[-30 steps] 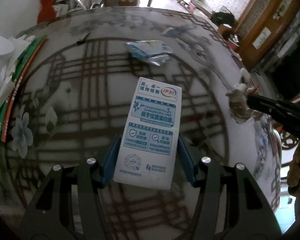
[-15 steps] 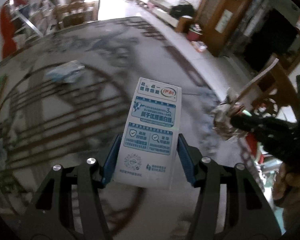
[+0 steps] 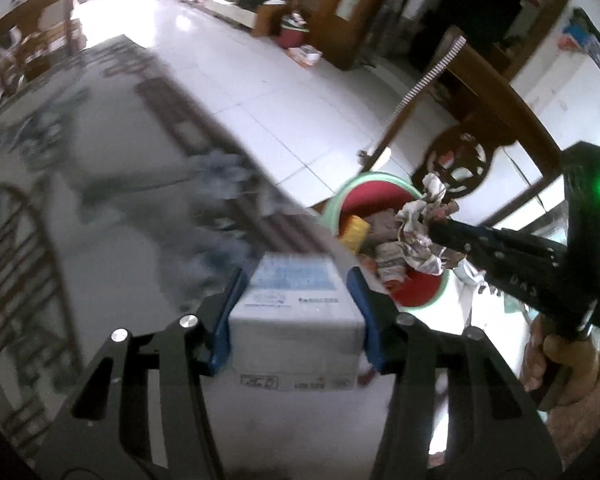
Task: Collect trash
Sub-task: 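Carry the milk carton and crumpled paper over the red bucket, then open the right gripper over the red bucket to drop the crumpled paper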
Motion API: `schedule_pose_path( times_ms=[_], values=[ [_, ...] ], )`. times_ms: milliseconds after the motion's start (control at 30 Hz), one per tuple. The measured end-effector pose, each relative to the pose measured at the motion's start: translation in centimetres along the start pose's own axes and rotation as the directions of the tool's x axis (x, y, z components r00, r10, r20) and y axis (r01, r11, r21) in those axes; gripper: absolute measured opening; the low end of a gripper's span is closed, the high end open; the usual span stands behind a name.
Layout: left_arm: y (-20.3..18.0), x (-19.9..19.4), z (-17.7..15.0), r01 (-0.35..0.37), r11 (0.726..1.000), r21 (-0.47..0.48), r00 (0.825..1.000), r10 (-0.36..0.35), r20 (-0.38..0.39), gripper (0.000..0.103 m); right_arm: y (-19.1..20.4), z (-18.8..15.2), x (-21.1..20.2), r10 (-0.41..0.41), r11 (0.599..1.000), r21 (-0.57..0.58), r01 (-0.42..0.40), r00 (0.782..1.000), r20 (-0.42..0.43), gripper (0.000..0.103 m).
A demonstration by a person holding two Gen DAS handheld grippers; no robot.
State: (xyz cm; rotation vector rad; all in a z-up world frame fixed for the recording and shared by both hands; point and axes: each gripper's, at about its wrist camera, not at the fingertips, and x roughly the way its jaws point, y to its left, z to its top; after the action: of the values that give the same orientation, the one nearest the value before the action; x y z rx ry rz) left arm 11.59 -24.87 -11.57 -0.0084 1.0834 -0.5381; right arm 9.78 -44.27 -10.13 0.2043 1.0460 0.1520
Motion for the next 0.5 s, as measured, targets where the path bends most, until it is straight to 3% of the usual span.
schedule_pose_path(
  times_ms=[133, 333, 400, 500],
  values=[
    [-2.4, 1.2, 0.8, -0.022, 0.998, 0.058, 1.0, 0.022, 0.005, 0.049, -3.3, -0.2, -0.5, -0.027, 0.998, 0.049, 0.027, 1.0, 0.002, 0.011],
    [-1.8, 1.9, 0.8, -0.038, 0.998, 0.051, 0.999, 0.039, -0.02, 0.05, -5.8, -0.3, 0.4, -0.043, 0.997, 0.057, 0.043, 0.999, -0.014, 0.017],
    [-1.6, 1.8, 0.7, -0.047, 0.998, 0.047, 0.998, 0.049, -0.026, 0.05, -6.3, -0.1, 0.9, -0.057, 0.996, 0.065, 0.058, 0.998, -0.025, 0.072],
    [-1.2, 2.1, 0.2, -0.058, 0.997, 0.046, 0.996, 0.061, -0.058, 0.057, -5.9, 0.1, 0.8, -0.027, 0.998, 0.051, 0.027, 1.0, 0.003, 0.074]
  ],
)
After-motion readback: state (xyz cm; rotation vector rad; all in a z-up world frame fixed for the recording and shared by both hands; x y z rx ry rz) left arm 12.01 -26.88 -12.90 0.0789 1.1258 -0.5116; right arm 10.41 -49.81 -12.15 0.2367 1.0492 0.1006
